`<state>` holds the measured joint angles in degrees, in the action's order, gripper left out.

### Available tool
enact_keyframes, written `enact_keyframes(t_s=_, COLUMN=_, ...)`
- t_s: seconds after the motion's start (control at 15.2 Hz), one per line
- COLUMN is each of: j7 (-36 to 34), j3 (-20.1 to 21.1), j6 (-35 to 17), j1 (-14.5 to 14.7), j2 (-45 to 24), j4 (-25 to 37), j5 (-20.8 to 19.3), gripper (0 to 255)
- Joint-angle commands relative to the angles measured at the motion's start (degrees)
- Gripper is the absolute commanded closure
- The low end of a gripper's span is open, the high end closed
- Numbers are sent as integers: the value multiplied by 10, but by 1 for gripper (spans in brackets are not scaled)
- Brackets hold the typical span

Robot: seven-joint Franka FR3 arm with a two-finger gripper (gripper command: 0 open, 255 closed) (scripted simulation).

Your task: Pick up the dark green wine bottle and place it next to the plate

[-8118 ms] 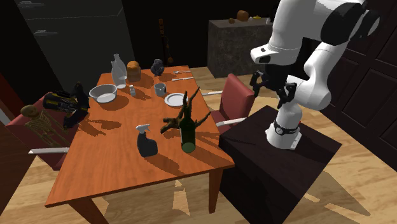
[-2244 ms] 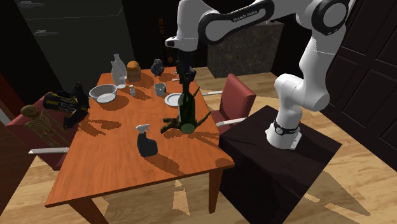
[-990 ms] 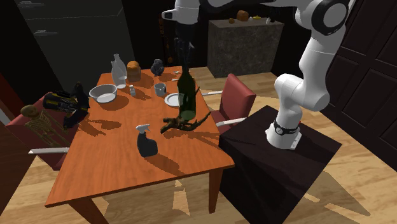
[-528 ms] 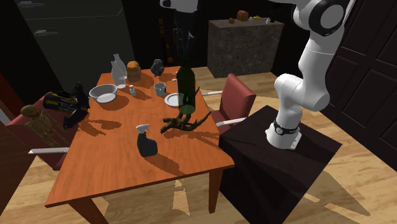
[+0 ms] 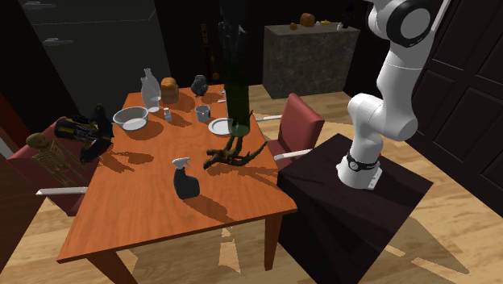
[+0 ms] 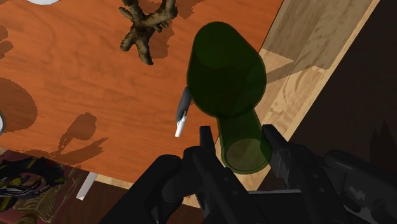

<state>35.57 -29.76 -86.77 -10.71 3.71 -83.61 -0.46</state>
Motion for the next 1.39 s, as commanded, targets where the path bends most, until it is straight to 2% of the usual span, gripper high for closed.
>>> enact_keyframes(t_s=0.0, j7=3, j3=-3, j6=19, j1=-1, j2=-11, j4=29, j5=6, gripper=255)
enact_keyframes(t_s=0.53, j7=21, j3=-17, j6=99, j1=-15, j2=-64, j4=154, j5=37, gripper=255)
enact_keyframes(t_s=0.86, j7=56, j3=-30, j6=13, j1=-27, j2=-20, j4=30, j5=16, gripper=255)
enact_keyframes(t_s=1.32, j7=119, j3=-63, j6=-88, j1=-56, j2=-7, j4=-84, j5=14, gripper=255)
